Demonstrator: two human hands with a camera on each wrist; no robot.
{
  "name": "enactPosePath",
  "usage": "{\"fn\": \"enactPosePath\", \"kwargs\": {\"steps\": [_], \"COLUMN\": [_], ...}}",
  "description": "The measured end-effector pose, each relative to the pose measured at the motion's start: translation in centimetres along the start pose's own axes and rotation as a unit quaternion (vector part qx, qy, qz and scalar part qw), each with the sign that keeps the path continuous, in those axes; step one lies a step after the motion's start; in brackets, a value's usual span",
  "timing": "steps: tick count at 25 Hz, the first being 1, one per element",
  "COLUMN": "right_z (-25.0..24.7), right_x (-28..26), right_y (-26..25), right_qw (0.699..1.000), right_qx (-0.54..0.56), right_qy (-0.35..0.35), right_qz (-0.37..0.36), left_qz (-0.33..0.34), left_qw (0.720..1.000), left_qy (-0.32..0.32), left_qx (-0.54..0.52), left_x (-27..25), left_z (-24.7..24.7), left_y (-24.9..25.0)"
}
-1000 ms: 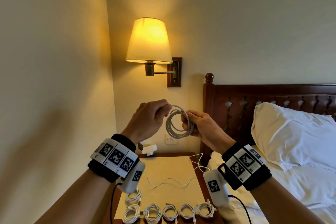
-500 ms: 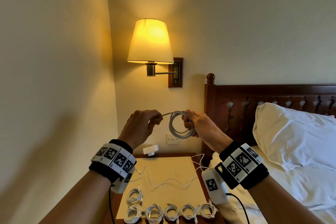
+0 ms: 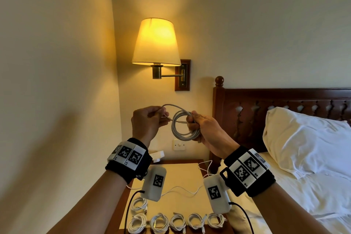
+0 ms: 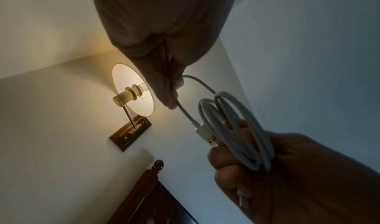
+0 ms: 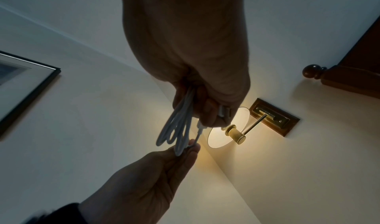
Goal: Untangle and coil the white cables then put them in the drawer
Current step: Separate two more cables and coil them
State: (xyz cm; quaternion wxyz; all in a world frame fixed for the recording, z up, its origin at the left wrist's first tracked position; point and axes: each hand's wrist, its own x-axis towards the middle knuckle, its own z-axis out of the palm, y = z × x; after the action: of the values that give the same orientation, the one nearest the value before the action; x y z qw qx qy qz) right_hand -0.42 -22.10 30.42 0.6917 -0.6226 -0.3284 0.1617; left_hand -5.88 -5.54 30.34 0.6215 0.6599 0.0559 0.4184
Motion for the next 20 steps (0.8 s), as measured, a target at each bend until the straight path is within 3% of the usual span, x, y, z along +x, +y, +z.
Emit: {"fn": "enactPosePath", "kwargs": {"steps": [6, 13, 18, 20], "right_z": [-0.4, -0.2, 0.6, 0.6], "right_x": [-0.1, 0.2, 0.6, 0.8], "right_y": [-0.4, 0.4, 0.3, 0.2], "right_qw": [0.999, 0.986, 0.998, 0.998], "right_qx": [0.014, 0.150, -0.005, -0.034], "right_qy": [0.036, -0.019, 0.053, 0.057], "right_qz": [0.007, 0.069, 0.018, -0.003], "left_qz": [-0.019, -0.207, -0.259, -0.245], "left_qw": [0.998, 0.951, 0.941, 0.947], "left_qy": [-0.035, -0.105, -0.166, -0.187], "left_qx": [-0.040, -0.202, -0.142, -0.093], "left_x": [0.1, -0.5, -2.2, -2.6], "left_z": [-0.3, -0.5, 0.6, 1.1], "left_y": [0.5, 0.4, 0.9, 1.7]}}
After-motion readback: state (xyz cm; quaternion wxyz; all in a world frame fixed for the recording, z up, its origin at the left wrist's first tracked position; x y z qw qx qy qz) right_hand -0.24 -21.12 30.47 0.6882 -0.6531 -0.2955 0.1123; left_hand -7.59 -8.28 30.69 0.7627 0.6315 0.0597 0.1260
